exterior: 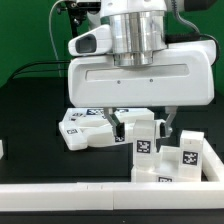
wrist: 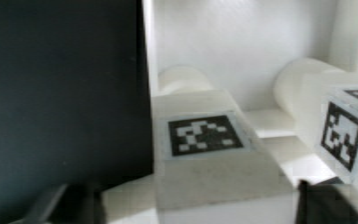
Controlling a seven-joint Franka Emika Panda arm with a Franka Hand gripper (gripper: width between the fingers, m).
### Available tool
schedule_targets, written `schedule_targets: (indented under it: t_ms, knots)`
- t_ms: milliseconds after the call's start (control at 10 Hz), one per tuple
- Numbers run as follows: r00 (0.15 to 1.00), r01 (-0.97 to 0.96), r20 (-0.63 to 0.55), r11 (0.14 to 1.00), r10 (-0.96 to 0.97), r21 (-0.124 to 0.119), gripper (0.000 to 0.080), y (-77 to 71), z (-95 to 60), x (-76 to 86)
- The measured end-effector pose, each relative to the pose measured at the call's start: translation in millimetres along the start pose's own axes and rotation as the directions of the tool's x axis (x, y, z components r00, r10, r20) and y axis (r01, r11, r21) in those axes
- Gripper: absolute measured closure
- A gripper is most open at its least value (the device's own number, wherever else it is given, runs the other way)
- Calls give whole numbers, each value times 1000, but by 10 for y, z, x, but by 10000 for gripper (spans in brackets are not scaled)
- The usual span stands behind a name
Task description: Assemble chair
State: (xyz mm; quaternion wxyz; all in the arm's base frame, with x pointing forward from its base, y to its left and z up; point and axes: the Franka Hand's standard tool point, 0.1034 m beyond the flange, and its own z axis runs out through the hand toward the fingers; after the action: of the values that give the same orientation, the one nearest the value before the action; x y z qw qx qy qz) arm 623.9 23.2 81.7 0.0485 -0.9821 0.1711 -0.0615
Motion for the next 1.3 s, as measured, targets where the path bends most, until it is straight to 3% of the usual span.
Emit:
schedule_targets:
  t_ms: [100, 200, 400, 500, 700, 900, 1000, 1200, 1300]
  knots:
    - [998, -59, 0, 998, 59, 1, 374, -3, 1, -2]
    - [992, -123, 1, 992, 123, 0, 518, -2, 3, -3]
    - [950, -312, 4, 950, 312, 3, 517, -17, 9, -2]
    - [885, -465, 6, 885, 465, 8, 517, -52, 16, 11]
    - [665, -747, 43, 664, 746, 32, 517, -92, 19, 13]
    - [510, -860, 61, 509, 858, 34, 517, -86, 17, 19]
    - [482, -876, 60, 481, 874, 35, 517, -85, 17, 24]
    - [515, -857, 59, 513, 855, 36, 517, -94, 17, 20]
    - [545, -838, 66, 546, 836, 15, 323, -167, -4, -19]
